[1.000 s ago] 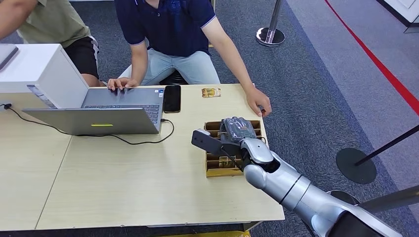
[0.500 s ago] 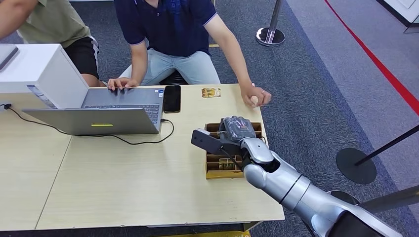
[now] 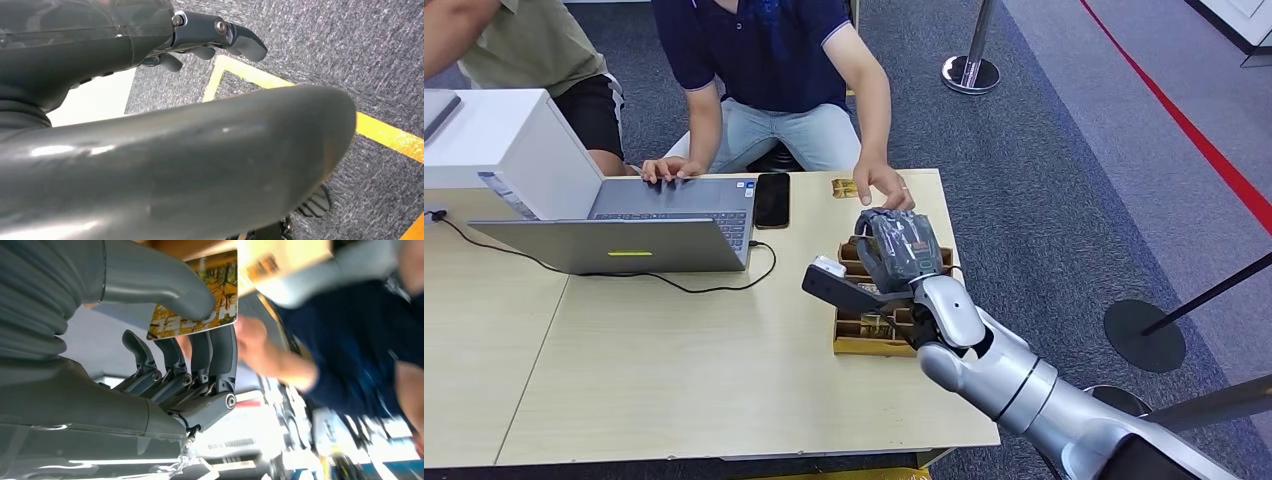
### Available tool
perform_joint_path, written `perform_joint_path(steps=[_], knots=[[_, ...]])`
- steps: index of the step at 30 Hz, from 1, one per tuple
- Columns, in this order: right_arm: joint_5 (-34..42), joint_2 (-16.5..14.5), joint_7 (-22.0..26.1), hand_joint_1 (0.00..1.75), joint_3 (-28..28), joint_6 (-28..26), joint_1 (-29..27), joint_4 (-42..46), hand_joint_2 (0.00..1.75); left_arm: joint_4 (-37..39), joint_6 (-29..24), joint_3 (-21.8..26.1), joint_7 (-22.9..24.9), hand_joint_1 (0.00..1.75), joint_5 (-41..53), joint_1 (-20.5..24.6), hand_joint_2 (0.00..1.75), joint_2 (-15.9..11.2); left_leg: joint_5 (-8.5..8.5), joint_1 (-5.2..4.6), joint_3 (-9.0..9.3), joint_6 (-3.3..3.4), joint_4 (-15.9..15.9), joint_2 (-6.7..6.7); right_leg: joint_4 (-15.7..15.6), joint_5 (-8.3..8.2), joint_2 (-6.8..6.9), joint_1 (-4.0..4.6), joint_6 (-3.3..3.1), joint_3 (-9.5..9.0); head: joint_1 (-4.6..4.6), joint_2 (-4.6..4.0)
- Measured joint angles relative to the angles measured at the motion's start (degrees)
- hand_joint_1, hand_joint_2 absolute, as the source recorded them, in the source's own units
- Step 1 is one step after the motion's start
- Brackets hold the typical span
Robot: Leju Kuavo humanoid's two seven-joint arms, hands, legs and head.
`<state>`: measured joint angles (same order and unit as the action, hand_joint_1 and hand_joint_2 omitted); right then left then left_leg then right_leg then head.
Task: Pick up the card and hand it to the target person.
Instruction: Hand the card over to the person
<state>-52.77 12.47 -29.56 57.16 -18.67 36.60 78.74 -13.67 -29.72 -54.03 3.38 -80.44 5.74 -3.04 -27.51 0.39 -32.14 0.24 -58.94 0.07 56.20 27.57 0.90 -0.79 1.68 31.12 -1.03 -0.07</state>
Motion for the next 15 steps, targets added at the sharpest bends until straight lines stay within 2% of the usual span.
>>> perform_joint_path(steps=[5, 15], knots=[[-5.0, 0.9, 2.1, 1.41, -1.7, -3.8, -1.9, 4.5, 1.75, 0.0, 0.2, 0.0, 0.4, 0.0, 0.6, 0.0, 0.0, 0.0, 0.0, 0.0, 0.0, 0.0, 0.0, 0.01, 0.0, 0.0, -0.03, 0.0, 0.0, 0.0, 0.0, 0.0], [-6.7, 1.7, 3.8, 1.41, -4.0, -3.6, -2.9, 7.5, 1.75, 0.0, 1.1, -0.1, 1.0, 0.0, 1.6, 0.0, 0.0, -0.2, 0.0, 0.0, 0.0, 0.0, 0.0, 0.01, 0.0, -0.01, -0.07, 0.0, 0.0, 0.0, 0.01, 0.0]])
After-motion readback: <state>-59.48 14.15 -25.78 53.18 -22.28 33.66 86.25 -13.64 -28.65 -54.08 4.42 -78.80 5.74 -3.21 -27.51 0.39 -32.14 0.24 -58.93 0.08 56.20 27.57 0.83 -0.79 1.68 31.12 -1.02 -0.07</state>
